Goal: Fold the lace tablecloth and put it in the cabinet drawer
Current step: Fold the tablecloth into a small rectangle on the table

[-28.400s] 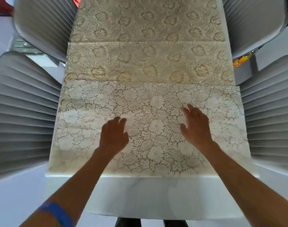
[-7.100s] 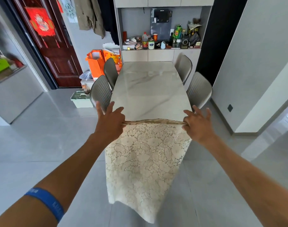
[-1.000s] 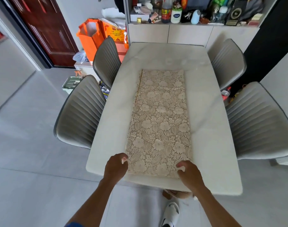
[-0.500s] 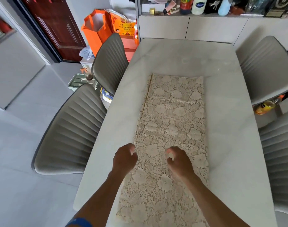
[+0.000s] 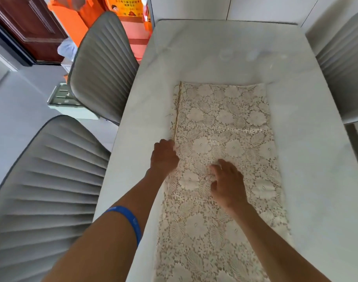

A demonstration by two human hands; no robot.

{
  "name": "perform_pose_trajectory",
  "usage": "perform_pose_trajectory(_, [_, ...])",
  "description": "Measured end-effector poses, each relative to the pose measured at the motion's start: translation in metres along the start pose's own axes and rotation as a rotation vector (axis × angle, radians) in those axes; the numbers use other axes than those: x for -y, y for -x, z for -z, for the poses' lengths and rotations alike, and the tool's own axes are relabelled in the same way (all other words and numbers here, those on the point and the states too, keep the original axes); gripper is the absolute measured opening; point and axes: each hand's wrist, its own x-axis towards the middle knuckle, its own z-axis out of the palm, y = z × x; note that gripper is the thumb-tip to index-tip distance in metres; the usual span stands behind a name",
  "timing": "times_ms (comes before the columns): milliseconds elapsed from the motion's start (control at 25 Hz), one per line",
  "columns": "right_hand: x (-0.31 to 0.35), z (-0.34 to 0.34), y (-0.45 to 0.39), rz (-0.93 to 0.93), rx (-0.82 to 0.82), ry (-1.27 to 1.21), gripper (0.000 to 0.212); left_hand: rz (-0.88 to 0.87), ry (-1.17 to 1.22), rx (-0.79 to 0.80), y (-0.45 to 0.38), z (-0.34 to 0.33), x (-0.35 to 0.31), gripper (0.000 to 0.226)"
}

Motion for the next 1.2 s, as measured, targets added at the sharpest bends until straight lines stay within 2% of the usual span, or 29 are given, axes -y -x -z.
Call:
perform_pose_trajectory(80, [-0.007, -0.002, 0.001, 0.007, -0.024, -0.009, 0.048, 0.012, 0.035, -0.060, -0.011, -0.003, 0.001, 0.019])
perform_pose_trajectory(240, [0.000, 0.001, -0.005, -0.052, -0.046, -0.079, 0.033, 0.169, 0.231, -0.056, -0.027, 0.000, -0.011, 0.029])
perform_pose_trajectory(440, [0.000, -0.003, -0.003, -0.065, -0.044, -0.087, 0.035, 0.364, 0.486, -0.066, -0.031, -0.010, -0.016, 0.023])
perform_pose_trajectory(600, [-0.003, -0.002, -0.006, -0.062, -0.059, -0.102, 0.033, 0.380, 0.500, -0.084, -0.034, -0.012, -0.018, 0.035])
perform_pose_trajectory(760, [-0.005, -0.002, -0.007, -0.023, -0.048, -0.076, 0.031, 0.402, 0.595, -0.134, -0.034, -0.012, -0.018, 0.030])
perform_pose_trajectory(880, [-0.007, -0.001, -0.004, 0.051, -0.068, 0.017, 0.040, 0.444, 0.691, -0.159, -0.034, -0.010, -0.012, 0.025])
perform_pose_trajectory(1040, [-0.012, -0.001, -0.005, -0.021, -0.016, 0.033, 0.049, 0.436, 0.675, -0.191, -0.031, -0.008, -0.007, 0.007])
perform_pose_trajectory(1200, [-0.017, -0.003, -0.004, -0.017, 0.000, 0.035, 0.048, 0.443, 0.692, -0.220, -0.030, -0.009, -0.006, 0.006])
